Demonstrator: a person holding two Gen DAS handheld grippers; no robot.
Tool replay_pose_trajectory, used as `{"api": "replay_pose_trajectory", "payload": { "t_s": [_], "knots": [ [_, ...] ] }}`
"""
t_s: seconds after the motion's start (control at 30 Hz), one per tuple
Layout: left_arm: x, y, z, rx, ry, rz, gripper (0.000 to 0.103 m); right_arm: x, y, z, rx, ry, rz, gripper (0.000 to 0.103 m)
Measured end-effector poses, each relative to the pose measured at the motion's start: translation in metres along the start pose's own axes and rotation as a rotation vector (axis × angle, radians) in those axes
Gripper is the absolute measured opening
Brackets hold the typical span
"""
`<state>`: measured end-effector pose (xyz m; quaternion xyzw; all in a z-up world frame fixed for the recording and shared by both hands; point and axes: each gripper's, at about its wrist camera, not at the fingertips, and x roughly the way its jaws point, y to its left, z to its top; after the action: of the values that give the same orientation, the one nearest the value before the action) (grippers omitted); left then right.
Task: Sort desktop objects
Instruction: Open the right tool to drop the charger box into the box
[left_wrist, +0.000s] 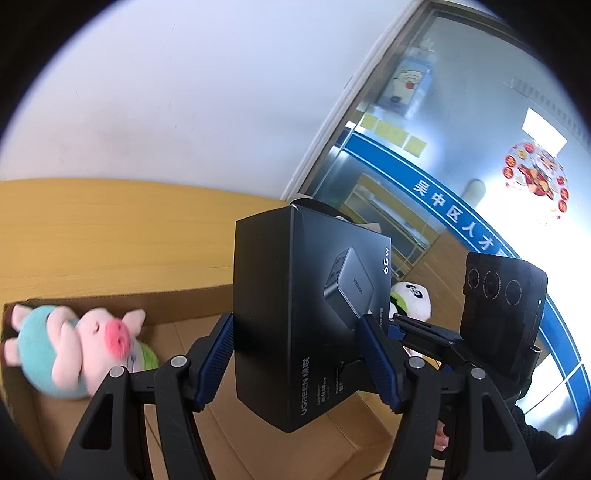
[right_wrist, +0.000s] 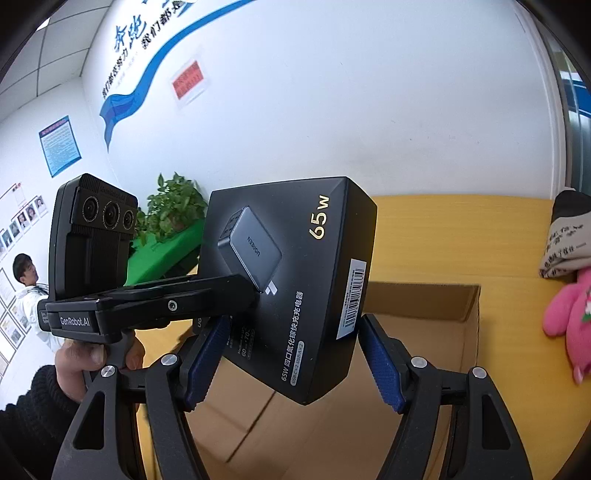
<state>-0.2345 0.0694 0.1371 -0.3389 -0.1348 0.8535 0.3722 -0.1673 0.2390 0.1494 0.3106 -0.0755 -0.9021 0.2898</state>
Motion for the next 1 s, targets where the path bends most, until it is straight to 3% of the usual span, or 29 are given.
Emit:
{"api": "replay_pose_trajectory", "payload": {
  "t_s": [0.3, 0.57, 0.77, 1.0],
  "knots": [
    [0.096, 0.088, -0.019, -0.250, 0.151, 0.008, 0.067, 0.095, -0.082, -0.015, 0.182, 0.178, 0.008, 0.077],
    [0.129, 0.103, -0.029, -0.300, 0.217, 0.078, 0.068, 0.135, -0.125, -0.038, 0.328, 0.262, 0.046, 0.077],
    [0.127, 0.092, -0.030, -0.266, 0.257, 0.145, 0.068, 0.132, -0.128, -0.042, 0.325, 0.276, -0.044, 0.080],
    [0.057, 0.065, -0.029, -0.158, 0.162, 0.219, 0.069, 0.089, -0.110, -0.036, 0.321, 0.224, -0.050, 0.087]
  ]
}}
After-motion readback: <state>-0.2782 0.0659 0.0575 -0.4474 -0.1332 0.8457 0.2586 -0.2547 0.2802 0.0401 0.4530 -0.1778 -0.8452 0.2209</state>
